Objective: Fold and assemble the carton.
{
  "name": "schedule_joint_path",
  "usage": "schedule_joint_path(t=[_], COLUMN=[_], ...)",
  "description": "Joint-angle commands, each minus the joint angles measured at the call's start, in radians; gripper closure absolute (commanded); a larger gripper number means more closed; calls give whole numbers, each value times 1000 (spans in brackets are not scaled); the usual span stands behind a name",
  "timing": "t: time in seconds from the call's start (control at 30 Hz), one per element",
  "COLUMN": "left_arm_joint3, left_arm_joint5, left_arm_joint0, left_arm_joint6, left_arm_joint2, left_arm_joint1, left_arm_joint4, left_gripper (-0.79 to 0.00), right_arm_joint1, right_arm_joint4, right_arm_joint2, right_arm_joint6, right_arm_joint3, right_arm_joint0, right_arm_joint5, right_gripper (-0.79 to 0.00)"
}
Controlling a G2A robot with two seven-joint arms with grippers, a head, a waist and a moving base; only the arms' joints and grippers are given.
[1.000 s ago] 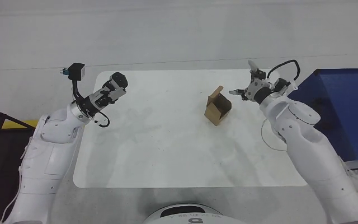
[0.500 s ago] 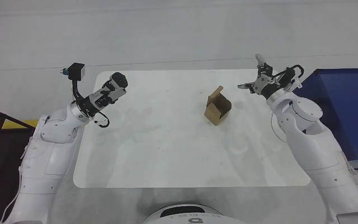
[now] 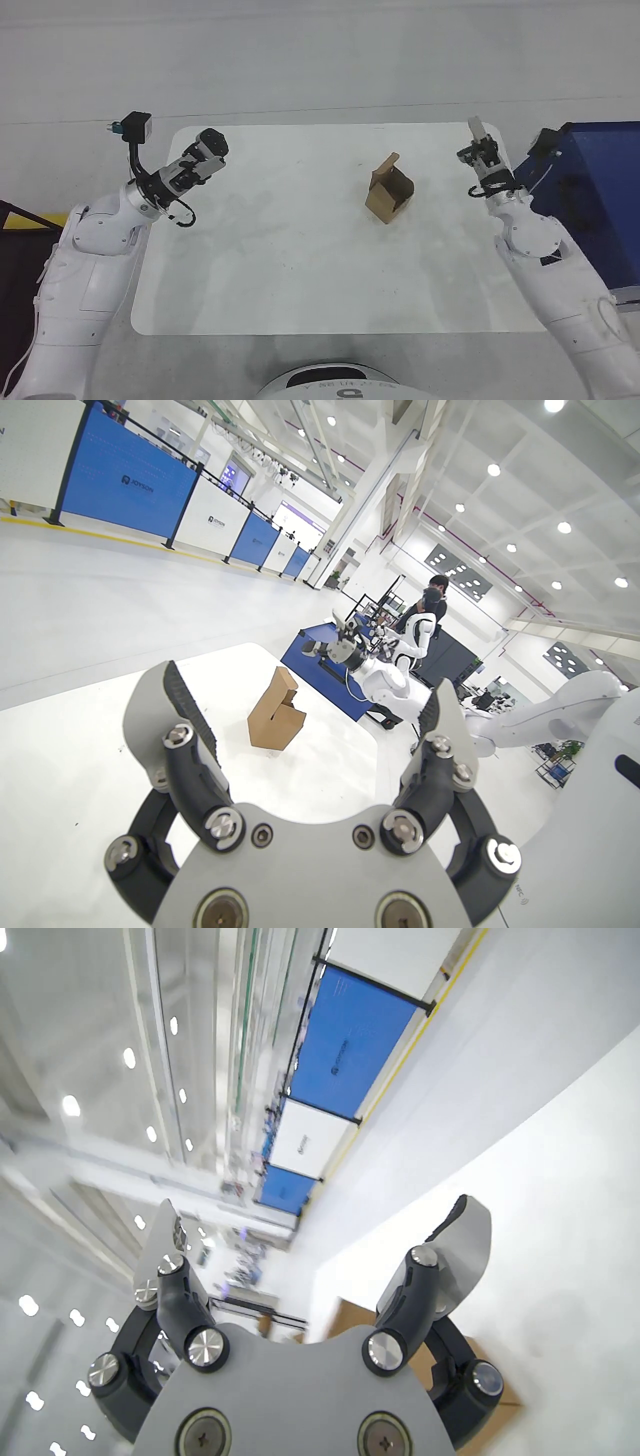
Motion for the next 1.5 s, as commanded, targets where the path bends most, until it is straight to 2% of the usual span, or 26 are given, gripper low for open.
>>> schedule_joint_path(t=[0.0,0.1,0.27,0.4,0.53,0.7,0.77,0.93,1.0,1.07,1.23,1.33,1.4,1.43,1.47], left_arm_joint3=[0,0,0,0,0,0,0,0,0,0,0,0,0,0,0], left_arm_joint5=[0,0,0,0,0,0,0,0,0,0,0,0,0,0,0], left_arm_joint0=[0,0,0,0,0,0,0,0,0,0,0,0,0,0,0], left_arm_joint6=[0,0,0,0,0,0,0,0,0,0,0,0,0,0,0], left_arm_joint2=[0,0,0,0,0,0,0,0,0,0,0,0,0,0,0], left_arm_joint1=[0,0,0,0,0,0,0,0,0,0,0,0,0,0,0], left_arm_joint4=[0,0,0,0,0,0,0,0,0,0,0,0,0,0,0], left_gripper=[-785,-785,-785,-785,-785,-785,-785,-785,-785,-785,-785,-785,-785,-785,-785], right_arm_joint1=[-1,-14,-53,-86,-117,-136,-142,-149,-147,-137,-115,-108,-107,-106,-106], right_arm_joint4=[-37,-185,-422,-537,-572,-580,-533,-302,-192,-157,-212,-285,-311,-313,-313], right_arm_joint2=[3,-38,-179,-280,-358,-401,-406,-387,-368,-328,-206,-143,-125,-118,-113], right_arm_joint6=[-8,-66,-161,-160,-151,-124,-102,25,86,114,12,-95,-122,-118,-112], right_arm_joint3=[56,122,191,248,286,253,230,146,102,70,-13,-65,-108,-126,-139], right_arm_joint0=[1,24,98,160,199,186,168,125,96,72,-34,-100,-139,-153,-167], right_arm_joint5=[-91,-151,-144,-105,-99,-104,-84,-56,-73,-82,-90,-7,57,82,114], right_gripper=[-785,-785,-785,-785,-785,-785,-785,-785,-785,-785,-785,-785,-785,-730,-600])
